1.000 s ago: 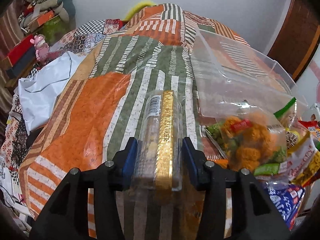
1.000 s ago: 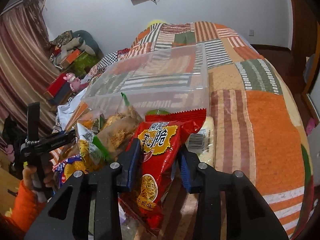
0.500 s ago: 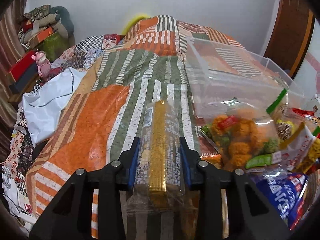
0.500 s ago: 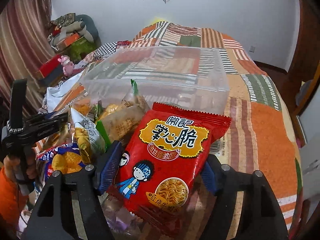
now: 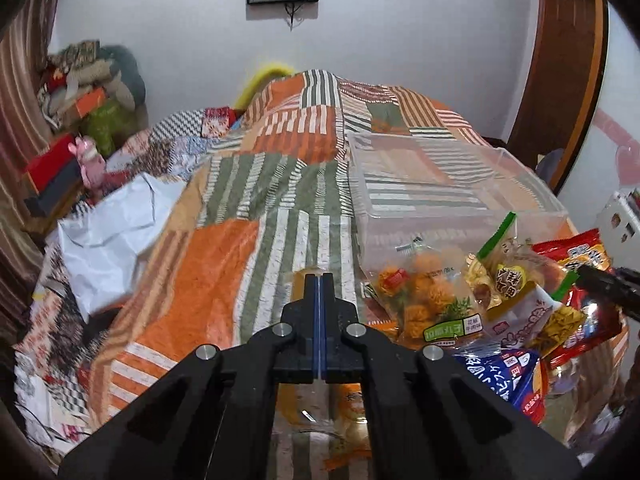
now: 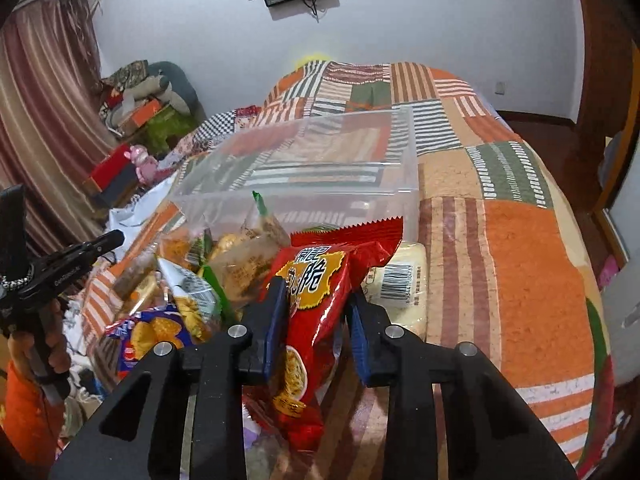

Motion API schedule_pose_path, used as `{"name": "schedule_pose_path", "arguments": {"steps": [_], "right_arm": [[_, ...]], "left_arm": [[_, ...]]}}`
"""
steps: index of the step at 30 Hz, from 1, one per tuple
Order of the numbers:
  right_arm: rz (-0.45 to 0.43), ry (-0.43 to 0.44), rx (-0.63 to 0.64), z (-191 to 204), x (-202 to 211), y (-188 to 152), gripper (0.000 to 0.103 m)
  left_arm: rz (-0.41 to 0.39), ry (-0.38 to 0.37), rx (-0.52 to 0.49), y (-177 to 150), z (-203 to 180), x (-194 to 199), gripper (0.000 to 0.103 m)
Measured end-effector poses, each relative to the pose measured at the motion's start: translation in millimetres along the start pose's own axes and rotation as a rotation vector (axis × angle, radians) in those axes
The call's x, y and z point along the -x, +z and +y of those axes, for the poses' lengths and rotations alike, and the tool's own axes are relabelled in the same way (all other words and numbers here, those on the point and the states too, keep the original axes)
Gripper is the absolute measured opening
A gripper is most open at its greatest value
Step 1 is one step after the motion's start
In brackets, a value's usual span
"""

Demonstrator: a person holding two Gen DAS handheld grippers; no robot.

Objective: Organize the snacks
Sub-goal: 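Lift the red bag with the right gripper while the left lifts the biscuit roll, then lower the red bag into the clear box with the right gripper while the left drops the roll in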

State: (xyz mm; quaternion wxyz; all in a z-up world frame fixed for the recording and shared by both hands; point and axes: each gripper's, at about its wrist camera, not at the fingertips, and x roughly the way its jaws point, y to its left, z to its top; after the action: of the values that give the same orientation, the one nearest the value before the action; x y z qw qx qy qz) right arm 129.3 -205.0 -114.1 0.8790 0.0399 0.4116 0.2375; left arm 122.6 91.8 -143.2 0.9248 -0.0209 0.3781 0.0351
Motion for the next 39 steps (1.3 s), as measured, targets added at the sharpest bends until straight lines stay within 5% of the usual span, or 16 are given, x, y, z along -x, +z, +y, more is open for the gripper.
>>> {"name": "schedule_pose_path", "arguments": {"steps": [2,4,6,11,16,18,23,39], "right_arm": [[-0.006,-0.002,0.002,1,2,-1,0.026],[-0.011,0.000,-0.002,2,4,-2,0.026],[-0.014,0.005,-0.008,0,6,-3,0.025],[-0.037,-0.001,-0.019,-3,14,2,0.023],[-0.042,-0.011,-0.019,-4,13,5,0.022],[-0.042,-0.009,-0.023,-4,13,4,0.022],[-0.055,-0.008,-0.026,-4,16,5,0.021],[-0.116,0.005,-0.021,-2,33,15,0.018]], "left_arm": [[0.012,0.029,0.004,-2,2,-1,0.003],[0.037,0.037,0.018,-5,9,-7,0.016],[0.069,0.023,0.041,-9,17,-15,0.042],[0.152,-0.002,0.049,-23,25,-43,0.052],[0.180,-0.012,0.084,-33,26,-62,0.052],[0.171,-0.015,0.086,-34,27,-64,0.039],[0.151,0.010,0.068,-34,24,-59,0.038],[-0.012,-0.018,0.047,4,6,5,0.038]]}}
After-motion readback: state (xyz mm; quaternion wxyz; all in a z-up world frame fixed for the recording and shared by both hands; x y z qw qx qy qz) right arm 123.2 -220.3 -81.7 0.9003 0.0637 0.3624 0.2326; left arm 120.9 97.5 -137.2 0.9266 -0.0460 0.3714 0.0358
